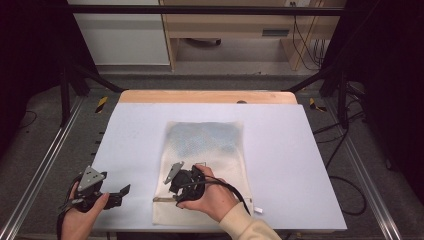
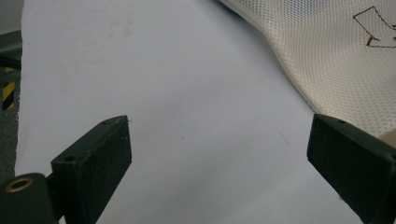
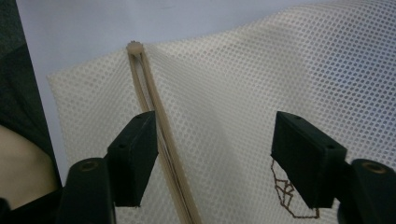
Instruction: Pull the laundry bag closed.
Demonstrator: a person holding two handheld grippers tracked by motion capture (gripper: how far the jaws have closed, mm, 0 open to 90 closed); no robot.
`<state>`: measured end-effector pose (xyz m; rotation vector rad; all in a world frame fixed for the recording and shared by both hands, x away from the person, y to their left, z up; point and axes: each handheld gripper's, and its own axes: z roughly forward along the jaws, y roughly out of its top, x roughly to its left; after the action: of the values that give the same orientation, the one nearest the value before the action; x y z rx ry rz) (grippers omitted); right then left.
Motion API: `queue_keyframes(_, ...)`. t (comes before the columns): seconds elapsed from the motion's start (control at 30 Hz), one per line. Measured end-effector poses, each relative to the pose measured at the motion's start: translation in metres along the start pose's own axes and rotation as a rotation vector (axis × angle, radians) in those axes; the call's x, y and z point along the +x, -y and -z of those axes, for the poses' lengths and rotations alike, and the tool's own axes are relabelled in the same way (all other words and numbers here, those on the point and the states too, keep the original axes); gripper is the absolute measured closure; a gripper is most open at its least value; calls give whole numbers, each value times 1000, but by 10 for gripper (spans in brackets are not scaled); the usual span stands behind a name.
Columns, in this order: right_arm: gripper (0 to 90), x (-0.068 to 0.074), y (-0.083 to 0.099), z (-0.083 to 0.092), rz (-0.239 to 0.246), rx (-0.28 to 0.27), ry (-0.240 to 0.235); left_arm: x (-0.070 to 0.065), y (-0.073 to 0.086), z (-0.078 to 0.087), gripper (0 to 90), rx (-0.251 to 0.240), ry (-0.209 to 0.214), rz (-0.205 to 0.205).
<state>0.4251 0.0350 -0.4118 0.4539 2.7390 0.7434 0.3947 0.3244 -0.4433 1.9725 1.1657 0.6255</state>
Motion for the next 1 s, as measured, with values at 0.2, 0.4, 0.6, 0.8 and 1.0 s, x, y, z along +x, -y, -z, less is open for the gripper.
queue_keyframes(0.2,461,3,-9,-2,10,-8,-28,4,1,0,75,3,-9,19)
queue_keyframes(0.4,537,6,-16,-3,21,-12,-48,9,2,2,75,0,-25,33)
queue_keyframes(0.6,641,8,-20,-6,32,-15,-71,11,2,3,77,1,-29,40)
queue_keyframes(0.8,682,9,-20,-7,35,-9,-91,12,2,3,78,7,-32,35)
queue_keyframes(1.0,734,10,-21,-7,49,-15,-115,12,2,3,79,10,-33,39)
